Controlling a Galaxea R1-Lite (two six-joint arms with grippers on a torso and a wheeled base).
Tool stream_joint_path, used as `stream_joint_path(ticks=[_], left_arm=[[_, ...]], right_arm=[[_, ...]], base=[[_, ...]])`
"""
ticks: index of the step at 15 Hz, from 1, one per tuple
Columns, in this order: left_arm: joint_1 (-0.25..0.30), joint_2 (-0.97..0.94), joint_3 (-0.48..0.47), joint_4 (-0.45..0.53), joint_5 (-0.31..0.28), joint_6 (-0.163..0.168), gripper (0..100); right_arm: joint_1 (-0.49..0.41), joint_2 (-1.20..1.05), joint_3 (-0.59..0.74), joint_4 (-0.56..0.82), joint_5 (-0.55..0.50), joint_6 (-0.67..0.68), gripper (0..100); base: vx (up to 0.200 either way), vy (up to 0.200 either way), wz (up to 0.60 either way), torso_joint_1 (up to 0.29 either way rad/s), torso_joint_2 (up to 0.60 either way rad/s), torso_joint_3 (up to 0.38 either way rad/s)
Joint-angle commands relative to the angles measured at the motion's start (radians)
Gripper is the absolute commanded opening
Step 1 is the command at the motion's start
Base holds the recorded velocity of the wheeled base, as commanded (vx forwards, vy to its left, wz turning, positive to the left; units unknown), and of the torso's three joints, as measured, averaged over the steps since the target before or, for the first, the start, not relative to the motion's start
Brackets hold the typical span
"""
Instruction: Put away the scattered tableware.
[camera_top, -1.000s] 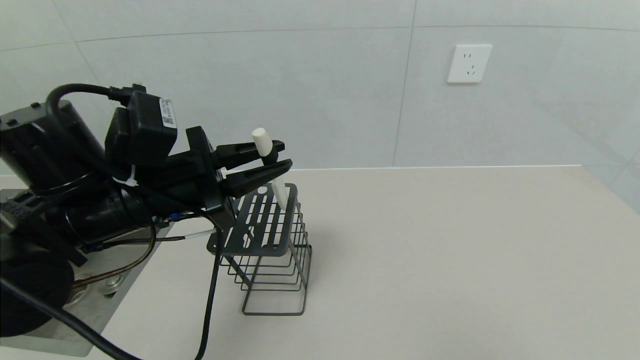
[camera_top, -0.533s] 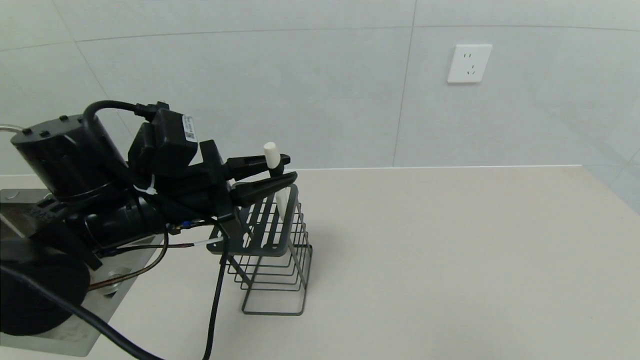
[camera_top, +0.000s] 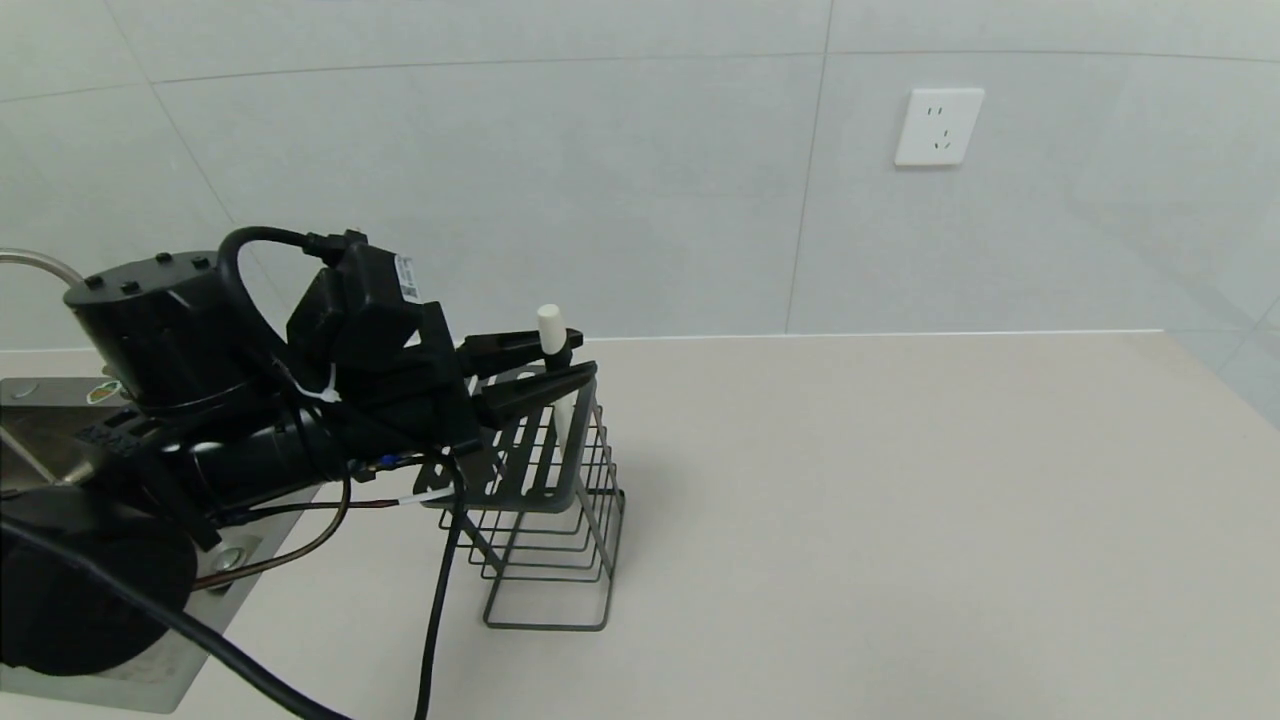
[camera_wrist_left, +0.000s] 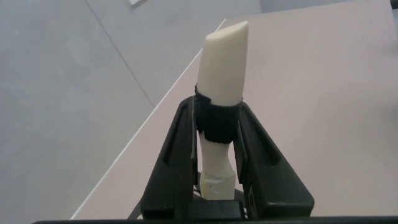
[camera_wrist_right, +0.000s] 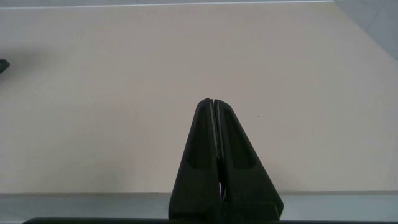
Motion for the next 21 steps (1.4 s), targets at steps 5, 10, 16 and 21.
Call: stream_joint_path(ticks=[5,10,16,21], left_arm=[[0.001,0.008,0.035,-0.003,0.018,0.004,0],[0.001,0.009,0.055,-0.002,0.018,0.004,0],[0.001,0.017,0.074,-0.002,0.018,0.004,0],[0.001,0.017,0.087,0.000,0.020,0.003,0]], right_arm=[[0.000,0.001,0.000,0.000,0.000,0.000,0],[0.000,0.001,0.000,0.000,0.000,0.000,0],[0.000,0.001,0.000,0.000,0.000,0.000,0],[0.000,0.001,0.000,0.000,0.000,0.000,0]], base=[[0.000,0.000,0.00,0.000,0.00,0.000],[0.000,0.000,0.00,0.000,0.00,0.000],[0.000,0.000,0.00,0.000,0.00,0.000],[0.000,0.000,0.00,0.000,0.00,0.000]])
